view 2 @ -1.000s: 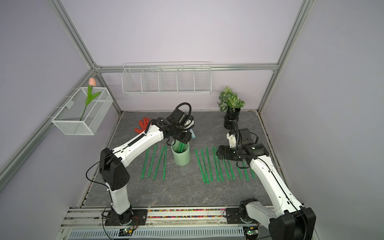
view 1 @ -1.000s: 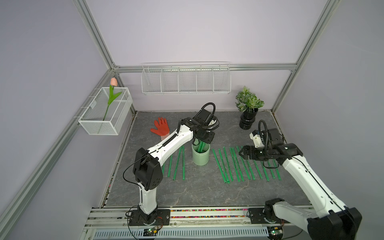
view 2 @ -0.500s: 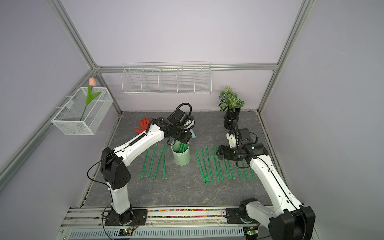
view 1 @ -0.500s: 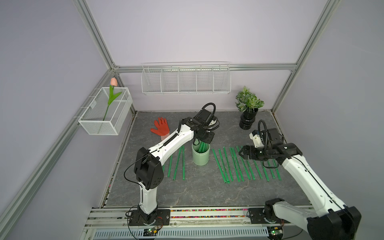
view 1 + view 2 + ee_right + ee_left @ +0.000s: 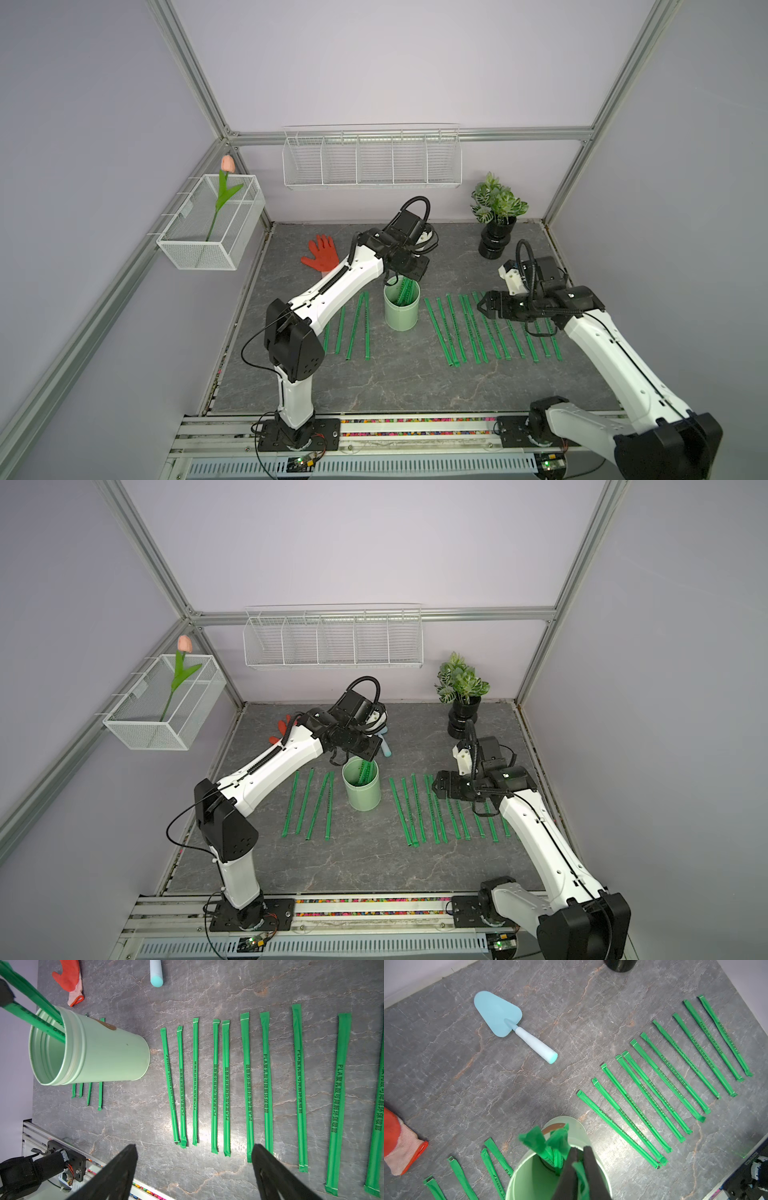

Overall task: Take the straws out of the storage container
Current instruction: Pick up the straw from the container, then place the straw at the center of the board.

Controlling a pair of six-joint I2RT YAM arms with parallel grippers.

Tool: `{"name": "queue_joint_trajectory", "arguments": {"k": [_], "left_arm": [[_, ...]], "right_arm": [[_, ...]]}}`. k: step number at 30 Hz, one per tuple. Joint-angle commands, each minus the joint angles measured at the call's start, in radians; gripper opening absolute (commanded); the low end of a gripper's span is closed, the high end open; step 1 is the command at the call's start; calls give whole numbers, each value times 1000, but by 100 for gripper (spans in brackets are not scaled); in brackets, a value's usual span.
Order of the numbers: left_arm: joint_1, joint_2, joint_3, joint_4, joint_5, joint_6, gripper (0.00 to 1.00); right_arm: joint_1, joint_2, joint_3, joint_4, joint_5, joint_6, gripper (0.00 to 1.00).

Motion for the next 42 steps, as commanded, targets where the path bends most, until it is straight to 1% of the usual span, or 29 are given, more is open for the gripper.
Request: {"name": "queue_joint_trajectory", "arguments": {"k": [1,9,13,20,26,30,34,37,40,42], "left_arm": [[-3,-52,46,-38,-12,12,6],[-3,-116,83,-58,-28,6,3],[-3,-161,107,-62,-72,2,2],[-2,-186,268,-172,-179,2,0],[2,-211,380,-249,-231,-25,0],[14,-211,457,-322,-264,-47,0],[67,-190,504,-448,-298,-88,0],[139,-172,504,-543,-313,-144,0],[236,-136,497,-642,-309,-206,0],[275,-110,477,-685,-353,-227,0]], "right_arm": [[-2,-11,-7,12,-20,8,89],[-2,-13,4,7,-26,11,89],[-1,-16,20,-7,-32,11,89],[-1,-20,33,-17,-59,14,89],[-2,-44,8,13,-85,31,89],[-1,-30,31,1,-93,23,89],[0,-22,55,-9,-95,21,89],[0,-19,64,-14,-96,22,89],[0,-11,66,-26,-94,19,89],[0,-8,65,-38,-91,17,89]]}}
